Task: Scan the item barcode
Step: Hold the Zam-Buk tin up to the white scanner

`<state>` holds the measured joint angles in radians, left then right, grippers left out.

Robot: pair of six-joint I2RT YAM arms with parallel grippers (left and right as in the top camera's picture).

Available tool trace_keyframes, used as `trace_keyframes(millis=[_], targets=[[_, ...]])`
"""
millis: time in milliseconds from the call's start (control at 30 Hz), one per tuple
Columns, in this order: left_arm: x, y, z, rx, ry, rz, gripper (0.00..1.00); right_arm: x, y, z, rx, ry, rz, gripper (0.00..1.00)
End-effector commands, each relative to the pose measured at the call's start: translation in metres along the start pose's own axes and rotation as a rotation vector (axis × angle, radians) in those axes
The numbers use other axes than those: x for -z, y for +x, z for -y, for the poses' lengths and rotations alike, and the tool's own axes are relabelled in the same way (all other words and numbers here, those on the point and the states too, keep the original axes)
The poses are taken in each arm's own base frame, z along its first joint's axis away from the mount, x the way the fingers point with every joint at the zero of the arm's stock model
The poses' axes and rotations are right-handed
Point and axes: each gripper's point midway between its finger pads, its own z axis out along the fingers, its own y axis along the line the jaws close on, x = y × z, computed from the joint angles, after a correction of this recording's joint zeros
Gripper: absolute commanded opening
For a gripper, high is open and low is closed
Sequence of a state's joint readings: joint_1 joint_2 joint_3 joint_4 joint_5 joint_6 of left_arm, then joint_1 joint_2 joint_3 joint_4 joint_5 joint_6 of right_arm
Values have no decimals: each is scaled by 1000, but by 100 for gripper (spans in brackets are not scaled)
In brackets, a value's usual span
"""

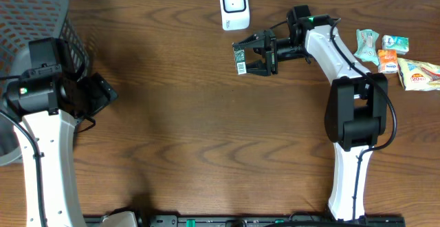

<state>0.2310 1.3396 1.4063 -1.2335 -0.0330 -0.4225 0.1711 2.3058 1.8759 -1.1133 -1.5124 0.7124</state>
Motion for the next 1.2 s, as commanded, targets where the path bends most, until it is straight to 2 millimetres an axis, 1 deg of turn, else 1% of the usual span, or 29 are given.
trace_keyframes(millis=[0, 167, 300, 600, 767, 1167], targets=[[1, 0, -4, 9, -17, 6, 97, 5, 8, -15, 2, -39, -20, 58], [1, 0, -4, 9, -17, 6, 98, 6, 7, -16, -55, -40, -19, 59], [1, 0, -4, 9, -17, 6, 97, 11, 0, -22, -30, -46, -6, 59], [1, 0, -4, 9, -17, 6, 97, 15, -7, -18, -56, -24, 31, 59], [1, 0, -4, 9, -17, 6, 98, 16, -14, -15, -49, 0, 68, 59], [1, 0, -4, 9, -17, 6, 98, 16, -19, -14, -28, 14, 89, 59]])
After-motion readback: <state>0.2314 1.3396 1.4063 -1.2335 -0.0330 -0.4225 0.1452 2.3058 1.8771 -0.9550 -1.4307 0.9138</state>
